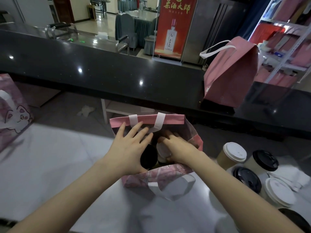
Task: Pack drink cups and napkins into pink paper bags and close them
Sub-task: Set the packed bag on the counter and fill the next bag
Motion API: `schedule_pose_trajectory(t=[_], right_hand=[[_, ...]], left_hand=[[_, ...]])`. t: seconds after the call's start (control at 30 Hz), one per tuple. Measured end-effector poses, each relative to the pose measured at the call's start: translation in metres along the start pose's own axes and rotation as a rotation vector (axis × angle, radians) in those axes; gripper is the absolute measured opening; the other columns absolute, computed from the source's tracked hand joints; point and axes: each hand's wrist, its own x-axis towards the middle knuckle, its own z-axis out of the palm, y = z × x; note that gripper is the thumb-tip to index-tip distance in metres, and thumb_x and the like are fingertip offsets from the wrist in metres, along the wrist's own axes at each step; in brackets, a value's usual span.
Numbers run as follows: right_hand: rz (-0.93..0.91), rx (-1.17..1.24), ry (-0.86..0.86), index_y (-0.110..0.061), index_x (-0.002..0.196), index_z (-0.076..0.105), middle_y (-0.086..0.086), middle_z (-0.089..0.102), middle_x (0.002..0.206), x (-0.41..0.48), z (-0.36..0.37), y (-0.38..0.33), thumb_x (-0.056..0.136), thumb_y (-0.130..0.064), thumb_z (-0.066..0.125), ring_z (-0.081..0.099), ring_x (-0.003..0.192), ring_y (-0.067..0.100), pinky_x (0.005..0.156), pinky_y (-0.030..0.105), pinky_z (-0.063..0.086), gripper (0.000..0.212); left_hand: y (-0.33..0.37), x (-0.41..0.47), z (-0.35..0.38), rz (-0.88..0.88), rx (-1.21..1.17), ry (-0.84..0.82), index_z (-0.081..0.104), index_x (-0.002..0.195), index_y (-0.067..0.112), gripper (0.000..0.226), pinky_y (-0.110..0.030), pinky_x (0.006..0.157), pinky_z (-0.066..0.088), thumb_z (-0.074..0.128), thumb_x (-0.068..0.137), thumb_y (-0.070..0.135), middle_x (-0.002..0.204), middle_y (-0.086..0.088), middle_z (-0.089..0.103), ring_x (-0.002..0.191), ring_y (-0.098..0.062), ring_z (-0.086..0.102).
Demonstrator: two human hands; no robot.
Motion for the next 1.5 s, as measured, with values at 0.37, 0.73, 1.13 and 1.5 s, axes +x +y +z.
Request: schedule_pose_trajectory(t=[0.37, 0.73, 1.13, 1.5], right_hand=[[0.060, 0.009, -0.045, -0.021, 0.144, 0.033, 0.013, 0.036, 0.141, 0.011, 0.005, -0.024, 0.079, -0.036, 0.072, 0.045, 0.119, 0.037, 0.099, 0.046, 0.046, 0.077], [0.040, 0.014, 0.056, -0.025, 0.136, 0.048, 0.002, 0.046, 0.130, -0.014, -0.038, -0.017, 0.090, -0.045, 0.059, 0.047, 0.118, 0.022, 0.096, 0.041, 0.045, 0.052], [0.127, 0.085, 0.128, -0.030, 0.105, 0.070, -0.017, 0.056, 0.113, -0.096, -0.068, 0.020, 0.074, -0.078, 0.049, 0.044, 0.111, 0.000, 0.093, 0.018, 0.039, 0.060], [0.200, -0.084, 0.195, -0.013, 0.103, 0.071, 0.000, 0.061, 0.110, -0.105, -0.054, 0.055, 0.087, -0.018, 0.059, 0.049, 0.110, 0.016, 0.088, 0.029, 0.044, 0.021]], left_hand=[[-0.002, 0.004, -0.005, 0.044, -0.047, 0.008, 0.002, 0.153, 0.027, 0.124, -0.058, 0.117, -0.005, 0.032, 0.053, 0.094, 0.163, 0.002, -0.001, 0.148, -0.022, -0.015], [-0.034, 0.004, -0.019, 0.129, -0.410, 0.098, 0.037, 0.142, 0.042, 0.094, -0.036, 0.116, -0.007, 0.022, 0.065, 0.094, 0.155, 0.017, 0.026, 0.145, -0.004, 0.006], [-0.037, 0.015, -0.006, 0.319, -0.379, 0.197, 0.071, 0.104, 0.036, 0.052, -0.044, 0.116, 0.009, 0.040, 0.081, 0.070, 0.124, 0.015, 0.061, 0.128, -0.008, 0.045], [-0.016, 0.056, -0.014, 0.449, -0.432, 0.223, 0.073, 0.103, 0.031, 0.024, -0.044, 0.118, 0.016, 0.057, 0.090, 0.044, 0.122, 0.009, 0.064, 0.132, -0.015, 0.044]])
